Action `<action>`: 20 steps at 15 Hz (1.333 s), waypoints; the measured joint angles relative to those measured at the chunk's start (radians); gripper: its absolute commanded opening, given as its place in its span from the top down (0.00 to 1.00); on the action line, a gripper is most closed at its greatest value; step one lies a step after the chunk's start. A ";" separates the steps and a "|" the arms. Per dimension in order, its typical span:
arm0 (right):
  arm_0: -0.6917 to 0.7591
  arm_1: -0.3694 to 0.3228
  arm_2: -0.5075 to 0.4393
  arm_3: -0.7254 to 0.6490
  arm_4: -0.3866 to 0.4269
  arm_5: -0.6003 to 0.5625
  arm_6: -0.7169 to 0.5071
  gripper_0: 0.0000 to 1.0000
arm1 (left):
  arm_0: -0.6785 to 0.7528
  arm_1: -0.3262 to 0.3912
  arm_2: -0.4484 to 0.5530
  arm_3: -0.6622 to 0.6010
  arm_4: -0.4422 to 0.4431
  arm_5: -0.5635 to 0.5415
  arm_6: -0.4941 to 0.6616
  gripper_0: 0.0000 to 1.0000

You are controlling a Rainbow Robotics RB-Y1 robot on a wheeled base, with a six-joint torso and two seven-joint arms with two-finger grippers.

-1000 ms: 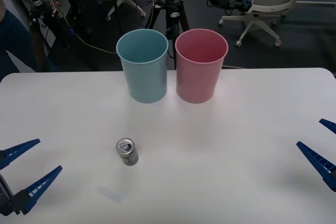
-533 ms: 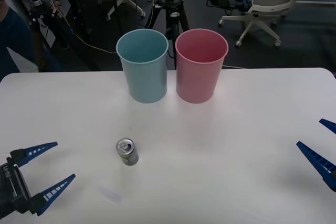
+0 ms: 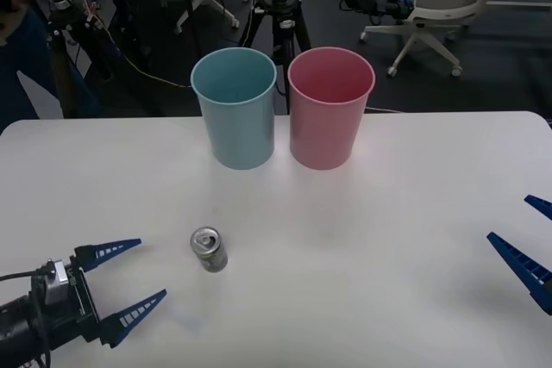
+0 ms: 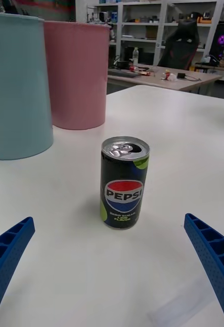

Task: Grasp the object on the table and drop it into the matching bin: aluminum can to the light blue bin, PET bottle to the pink bin.

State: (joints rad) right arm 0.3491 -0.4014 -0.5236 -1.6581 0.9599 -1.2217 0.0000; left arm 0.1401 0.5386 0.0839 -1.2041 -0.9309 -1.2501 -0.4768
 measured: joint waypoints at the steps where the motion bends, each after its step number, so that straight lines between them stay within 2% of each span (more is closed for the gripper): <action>1: 0.000 0.000 0.000 0.000 0.000 0.000 0.000 0.00 | -0.007 -0.008 -0.014 0.000 -0.001 0.018 -0.002 0.00; 8: 0.000 0.000 0.000 0.000 0.000 0.000 0.000 0.00 | -0.067 -0.128 -0.041 0.001 -0.059 0.142 0.006 0.00; 13: 0.000 0.000 0.000 0.000 0.000 0.000 0.000 0.00 | -0.094 -0.192 -0.060 0.000 -0.108 0.175 0.016 0.00; 20: 0.000 0.000 0.000 0.000 0.000 0.000 0.000 0.00 | -0.128 -0.245 -0.064 0.001 -0.180 0.218 0.033 0.00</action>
State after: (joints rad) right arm 0.3491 -0.4014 -0.5236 -1.6581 0.9599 -1.2217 0.0000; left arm 0.0121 0.2934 0.0200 -1.2031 -1.1106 -1.0317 -0.4436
